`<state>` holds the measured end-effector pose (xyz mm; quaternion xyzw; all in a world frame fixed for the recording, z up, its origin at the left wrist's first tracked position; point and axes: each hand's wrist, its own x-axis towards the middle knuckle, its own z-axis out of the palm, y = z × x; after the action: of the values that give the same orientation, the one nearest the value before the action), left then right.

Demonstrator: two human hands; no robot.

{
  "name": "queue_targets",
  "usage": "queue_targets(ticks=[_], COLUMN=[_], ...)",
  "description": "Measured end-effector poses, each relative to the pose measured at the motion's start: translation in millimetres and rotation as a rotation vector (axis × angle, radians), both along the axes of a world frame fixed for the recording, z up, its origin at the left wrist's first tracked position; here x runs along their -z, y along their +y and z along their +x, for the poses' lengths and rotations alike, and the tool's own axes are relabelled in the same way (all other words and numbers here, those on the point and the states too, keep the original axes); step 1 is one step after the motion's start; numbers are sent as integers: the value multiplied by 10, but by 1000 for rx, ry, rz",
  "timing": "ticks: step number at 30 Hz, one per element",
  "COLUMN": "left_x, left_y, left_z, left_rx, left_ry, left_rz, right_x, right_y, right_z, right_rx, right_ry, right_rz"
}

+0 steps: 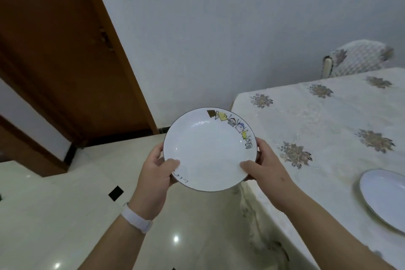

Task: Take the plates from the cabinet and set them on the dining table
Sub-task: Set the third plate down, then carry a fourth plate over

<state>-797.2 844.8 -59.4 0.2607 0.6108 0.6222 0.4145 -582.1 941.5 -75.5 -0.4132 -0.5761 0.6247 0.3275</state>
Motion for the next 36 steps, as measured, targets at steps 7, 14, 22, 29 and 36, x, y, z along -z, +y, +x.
queue_targets(ticks=[7,14,22,29,36], left_x=[177,295,164,238,343], left_y=[613,1611,2576,3286,4090], left_z=[-600,-1578,-2943,-3493,-3707], left_rx=[-11,82,186,245,284], left_ry=[-22,-64,-73,-98,-99], left_rz=[-12,3,36,17,-7], right_x=[133,222,55,123,288], right_y=[631,1470,2297,2832,3555], right_z=[-553,-1462,-2739,-3231,-3446], right_rx=[-25,48,111,162,214], right_ry=[-42,-87,-109,-139,-92], right_rz=[-15,3,54,30,-32])
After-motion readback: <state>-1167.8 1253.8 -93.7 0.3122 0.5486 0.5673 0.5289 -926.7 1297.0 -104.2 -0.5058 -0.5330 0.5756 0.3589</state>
